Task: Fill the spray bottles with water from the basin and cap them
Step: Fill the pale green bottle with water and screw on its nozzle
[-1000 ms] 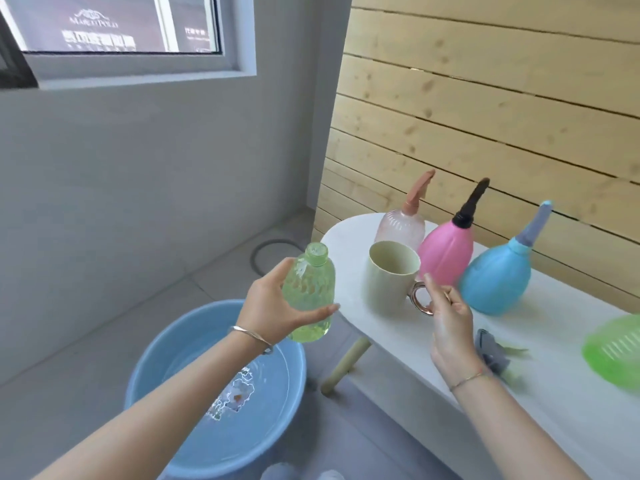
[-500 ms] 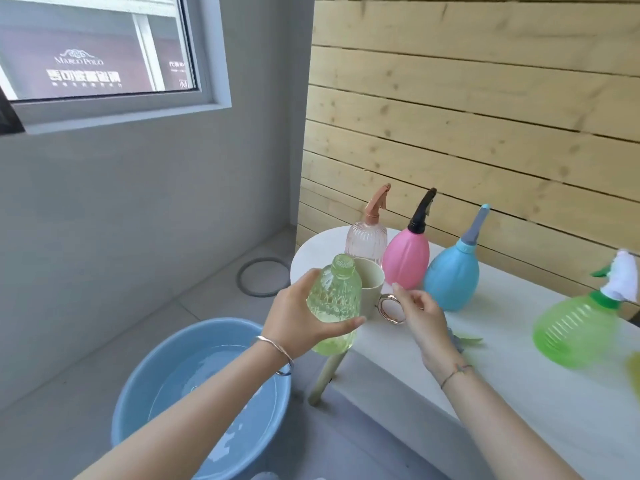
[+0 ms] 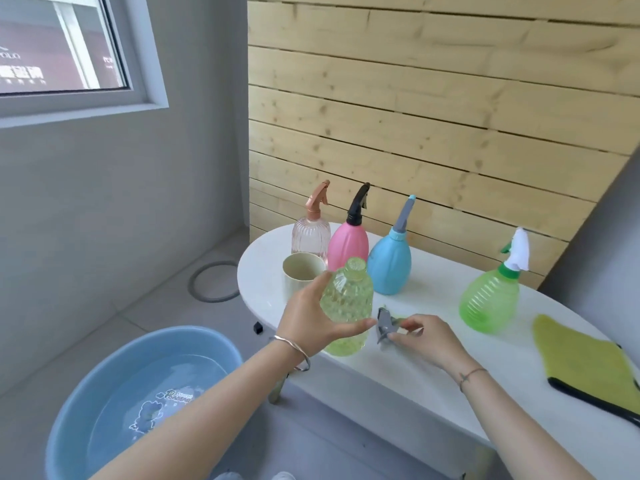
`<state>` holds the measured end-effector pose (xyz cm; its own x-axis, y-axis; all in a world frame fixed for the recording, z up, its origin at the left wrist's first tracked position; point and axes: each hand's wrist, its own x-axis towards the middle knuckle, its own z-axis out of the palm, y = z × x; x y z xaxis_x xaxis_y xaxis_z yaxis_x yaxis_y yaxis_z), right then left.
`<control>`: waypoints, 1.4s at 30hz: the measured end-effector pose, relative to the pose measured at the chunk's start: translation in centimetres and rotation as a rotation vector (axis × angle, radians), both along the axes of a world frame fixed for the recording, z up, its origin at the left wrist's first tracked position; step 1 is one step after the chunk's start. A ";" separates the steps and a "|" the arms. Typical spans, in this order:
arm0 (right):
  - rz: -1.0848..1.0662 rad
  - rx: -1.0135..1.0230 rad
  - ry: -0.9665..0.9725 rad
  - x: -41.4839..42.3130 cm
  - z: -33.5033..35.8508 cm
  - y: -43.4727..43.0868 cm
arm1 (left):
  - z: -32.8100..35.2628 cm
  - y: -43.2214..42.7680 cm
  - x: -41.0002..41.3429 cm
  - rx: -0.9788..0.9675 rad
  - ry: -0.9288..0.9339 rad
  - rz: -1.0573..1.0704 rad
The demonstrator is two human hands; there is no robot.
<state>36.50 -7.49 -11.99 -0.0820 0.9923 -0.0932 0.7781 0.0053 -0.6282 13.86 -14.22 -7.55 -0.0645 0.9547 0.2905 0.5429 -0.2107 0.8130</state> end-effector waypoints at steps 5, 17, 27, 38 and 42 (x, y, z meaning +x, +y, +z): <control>0.067 0.064 -0.025 0.6 -0.3 0.0 | -0.6 0.5 1.6 -0.018 -0.035 -0.036; -0.215 0.228 0.886 4.4 9.8 -2.0 | -2.7 2.8 5.6 -0.065 -0.013 -0.096; -0.118 0.394 1.189 3.1 17.6 -3.0 | -3.8 3.5 7.4 -0.051 -0.033 -0.132; -0.054 0.539 1.234 1.2 20.9 -2.1 | -4.0 3.8 7.5 -0.035 -0.014 -0.129; -0.067 0.543 1.228 1.1 21.2 -1.8 | -4.2 3.9 7.5 -0.041 -0.010 -0.129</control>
<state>37.61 -9.27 9.24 0.2217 0.8855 0.4084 -0.2743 0.4585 -0.8453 21.41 -10.35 -11.71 0.0569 0.9663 0.2512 0.5050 -0.2449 0.8277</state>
